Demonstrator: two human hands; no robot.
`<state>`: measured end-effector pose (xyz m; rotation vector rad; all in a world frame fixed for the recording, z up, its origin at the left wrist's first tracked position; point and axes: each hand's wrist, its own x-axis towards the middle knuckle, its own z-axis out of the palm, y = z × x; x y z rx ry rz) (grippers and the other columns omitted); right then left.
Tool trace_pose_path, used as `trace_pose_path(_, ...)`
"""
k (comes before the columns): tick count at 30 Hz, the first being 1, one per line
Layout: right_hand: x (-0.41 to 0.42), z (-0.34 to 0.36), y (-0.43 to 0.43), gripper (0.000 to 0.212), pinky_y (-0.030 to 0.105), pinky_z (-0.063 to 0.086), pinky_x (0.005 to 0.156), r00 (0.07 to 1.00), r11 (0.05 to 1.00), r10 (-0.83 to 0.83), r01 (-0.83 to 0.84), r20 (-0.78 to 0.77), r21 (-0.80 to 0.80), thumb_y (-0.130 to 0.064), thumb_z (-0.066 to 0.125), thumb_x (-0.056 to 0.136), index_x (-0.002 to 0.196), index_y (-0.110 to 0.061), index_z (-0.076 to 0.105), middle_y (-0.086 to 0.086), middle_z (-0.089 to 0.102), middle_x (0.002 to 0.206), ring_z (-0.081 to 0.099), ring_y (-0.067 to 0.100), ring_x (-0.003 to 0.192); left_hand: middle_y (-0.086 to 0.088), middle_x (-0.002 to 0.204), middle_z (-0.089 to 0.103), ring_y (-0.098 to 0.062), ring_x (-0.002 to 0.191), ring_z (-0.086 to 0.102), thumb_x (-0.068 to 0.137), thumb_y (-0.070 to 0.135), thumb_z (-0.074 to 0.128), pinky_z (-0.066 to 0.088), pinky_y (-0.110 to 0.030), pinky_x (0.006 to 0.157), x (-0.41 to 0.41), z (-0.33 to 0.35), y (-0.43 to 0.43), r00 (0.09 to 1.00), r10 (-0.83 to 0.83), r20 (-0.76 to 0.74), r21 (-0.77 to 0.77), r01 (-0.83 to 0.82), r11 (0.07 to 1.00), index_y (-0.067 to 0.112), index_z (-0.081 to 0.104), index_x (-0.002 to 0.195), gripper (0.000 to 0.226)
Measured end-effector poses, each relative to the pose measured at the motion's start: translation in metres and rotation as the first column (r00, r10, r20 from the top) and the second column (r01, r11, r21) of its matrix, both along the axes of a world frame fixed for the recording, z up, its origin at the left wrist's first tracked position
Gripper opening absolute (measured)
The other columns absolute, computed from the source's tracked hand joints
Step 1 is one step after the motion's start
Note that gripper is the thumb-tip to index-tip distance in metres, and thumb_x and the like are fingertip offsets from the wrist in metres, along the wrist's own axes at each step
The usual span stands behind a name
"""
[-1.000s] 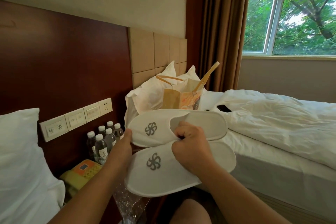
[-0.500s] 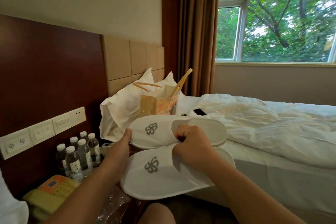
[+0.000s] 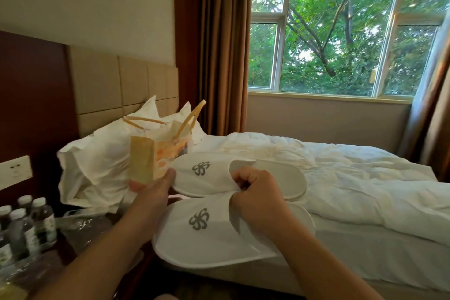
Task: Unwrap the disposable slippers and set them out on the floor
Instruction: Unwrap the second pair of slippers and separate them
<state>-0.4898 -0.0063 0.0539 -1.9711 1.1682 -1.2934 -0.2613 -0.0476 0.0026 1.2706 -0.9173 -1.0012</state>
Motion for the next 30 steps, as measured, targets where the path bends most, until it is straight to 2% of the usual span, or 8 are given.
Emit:
trace_pose_path(3,-0.025,0.003,-0.016,0.035,0.007,0.043,0.048,0.998,0.999,-0.027,0.028,0.052,-0.021,-0.001,0.074,0.066,0.065,-0.036,0.072,-0.018,0.068,0.065,0.060,-0.005,0.058,-0.002,0.123,0.069,-0.029,0.114,0.063,0.082,0.069,0.056,0.042,-0.055,0.105,-0.024,0.009,-0.022,0.999,-0.047,0.020,-0.009,0.047,0.999,0.036,0.069,0.117,0.050)
trace_pose_path(8,-0.064,-0.003,-0.059,0.039,0.006,0.041,0.048,0.991,0.999,-0.045,0.046,0.127,-0.007,0.010,0.068,0.064,0.056,-0.028,0.066,-0.022,0.059,0.057,0.054,-0.007,0.055,0.010,0.110,0.076,-0.022,0.102,0.072,0.065,0.084,0.062,0.052,-0.054,0.094,-0.055,0.012,-0.084,0.986,-0.160,0.047,0.001,0.160,0.987,0.053,0.068,0.110,0.054)
trace_pose_path(14,-0.117,-0.021,-0.149,0.047,0.003,0.036,0.046,0.981,0.989,-0.150,0.148,0.122,0.024,0.009,0.065,0.061,0.048,-0.035,0.057,-0.026,0.052,0.051,0.049,-0.009,0.050,-0.002,0.108,0.077,-0.027,0.094,0.075,0.053,0.076,0.077,0.061,-0.045,0.071,-0.107,0.002,-0.188,0.970,-0.241,-0.013,0.051,0.242,0.969,0.042,0.074,0.106,0.064)
trace_pose_path(17,-0.145,-0.021,-0.200,0.041,0.004,0.035,0.045,0.975,0.983,-0.186,0.184,0.122,0.031,0.005,0.062,0.057,0.050,-0.036,0.059,-0.022,0.050,0.048,0.046,-0.006,0.047,0.000,0.106,0.078,-0.026,0.093,0.075,0.064,0.077,0.068,0.058,-0.048,0.078,-0.141,0.009,-0.238,0.950,-0.311,0.001,0.094,0.309,0.946,0.039,0.075,0.105,0.056)
trace_pose_path(21,-0.183,-0.003,-0.259,0.032,0.006,0.035,0.050,0.960,0.966,-0.256,0.250,0.116,0.064,0.002,0.059,0.052,0.055,-0.030,0.063,-0.020,0.048,0.050,0.043,-0.004,0.048,0.002,0.097,0.079,-0.022,0.083,0.077,0.082,0.067,0.060,0.060,-0.041,0.064,-0.188,0.029,-0.297,0.954,-0.297,-0.024,0.162,0.297,0.941,0.037,0.079,0.090,0.037)
trace_pose_path(24,-0.209,0.028,-0.284,0.029,0.018,0.043,0.055,0.938,0.941,-0.330,0.318,0.107,0.116,-0.003,0.060,0.049,0.069,-0.022,0.067,-0.018,0.050,0.057,0.045,0.000,0.054,0.001,0.099,0.079,-0.023,0.089,0.075,0.083,0.066,0.061,0.060,-0.045,0.073,-0.222,0.060,-0.322,0.946,-0.317,-0.062,0.234,0.323,0.917,0.028,0.077,0.101,0.044)
trace_pose_path(26,-0.225,0.057,-0.292,0.029,0.015,0.041,0.053,0.928,0.928,-0.361,0.348,0.095,0.131,-0.006,0.058,0.049,0.070,-0.023,0.065,-0.018,0.048,0.056,0.042,-0.001,0.052,0.000,0.103,0.078,-0.025,0.097,0.073,0.085,0.064,0.061,0.059,-0.047,0.079,-0.243,0.087,-0.335,0.935,-0.347,-0.078,0.256,0.355,0.899,0.027,0.073,0.111,0.047)
trace_pose_path(30,-0.256,0.129,-0.295,0.023,0.014,0.039,0.051,0.896,0.893,-0.435,0.416,0.089,0.172,-0.007,0.057,0.047,0.066,-0.017,0.064,-0.017,0.045,0.056,0.041,-0.001,0.052,0.002,0.100,0.079,-0.021,0.093,0.075,0.088,0.062,0.058,0.060,-0.037,0.063,-0.283,0.156,-0.348,0.912,-0.404,-0.069,0.273,0.407,0.872,0.028,0.073,0.111,0.044)
